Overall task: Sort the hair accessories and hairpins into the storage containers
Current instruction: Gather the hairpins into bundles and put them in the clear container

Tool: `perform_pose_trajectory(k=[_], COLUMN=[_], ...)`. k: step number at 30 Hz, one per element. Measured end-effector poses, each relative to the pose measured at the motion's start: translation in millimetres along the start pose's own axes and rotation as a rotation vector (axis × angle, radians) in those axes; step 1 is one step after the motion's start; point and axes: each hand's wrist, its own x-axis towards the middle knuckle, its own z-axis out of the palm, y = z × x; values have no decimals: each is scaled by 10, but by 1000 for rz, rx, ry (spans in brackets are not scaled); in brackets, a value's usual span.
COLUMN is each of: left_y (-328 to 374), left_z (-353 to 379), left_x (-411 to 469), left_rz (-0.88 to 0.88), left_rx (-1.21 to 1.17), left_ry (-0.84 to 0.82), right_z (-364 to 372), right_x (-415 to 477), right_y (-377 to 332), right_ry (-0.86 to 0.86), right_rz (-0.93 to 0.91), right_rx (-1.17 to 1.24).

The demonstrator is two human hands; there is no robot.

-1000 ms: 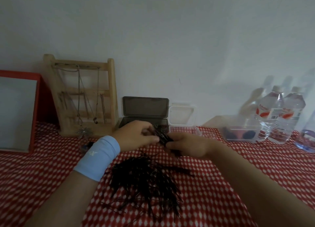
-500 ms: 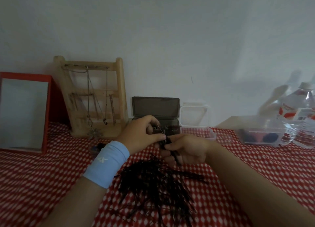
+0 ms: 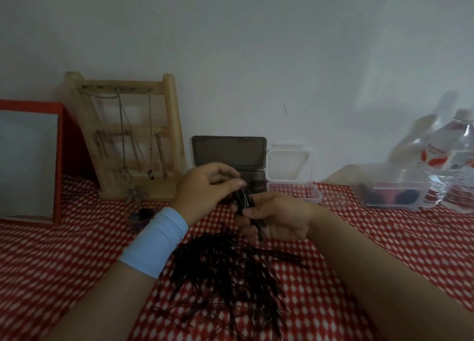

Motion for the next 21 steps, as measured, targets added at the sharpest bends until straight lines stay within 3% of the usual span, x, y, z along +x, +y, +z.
perform_pose_trajectory(k=[8,10,12,14,16,17,19,21], left_y=[127,136,148,154,140,135,117,126], left_z=[-135,-249,-341,-362,-307,-270,-223,-183], left_x=[3,19,21,-8,-35,-39,-13,11], left_rz=[-81,-95,-113,-141,-188,-203,-171,-125], left_rx=[-289,-231,47,342,447,454,440,275], left_ry=[73,82,-89,-416,-675,-706,-572,-321], right_z=[-80,-99,-113,-102,-81,-68,-44,-29], right_x=[-72,-101,-123,-129,-119,-114,-105,-105], right_y=[-68,-89,-108,-121,-128,-128,-128,-127], right_ry=[-11,6,24,30,35,34,22,16], right_rz=[44,61,51,22,-11,-20,-27,-25], right_rx=[-41,-37,0,24,15,8,-3,-11])
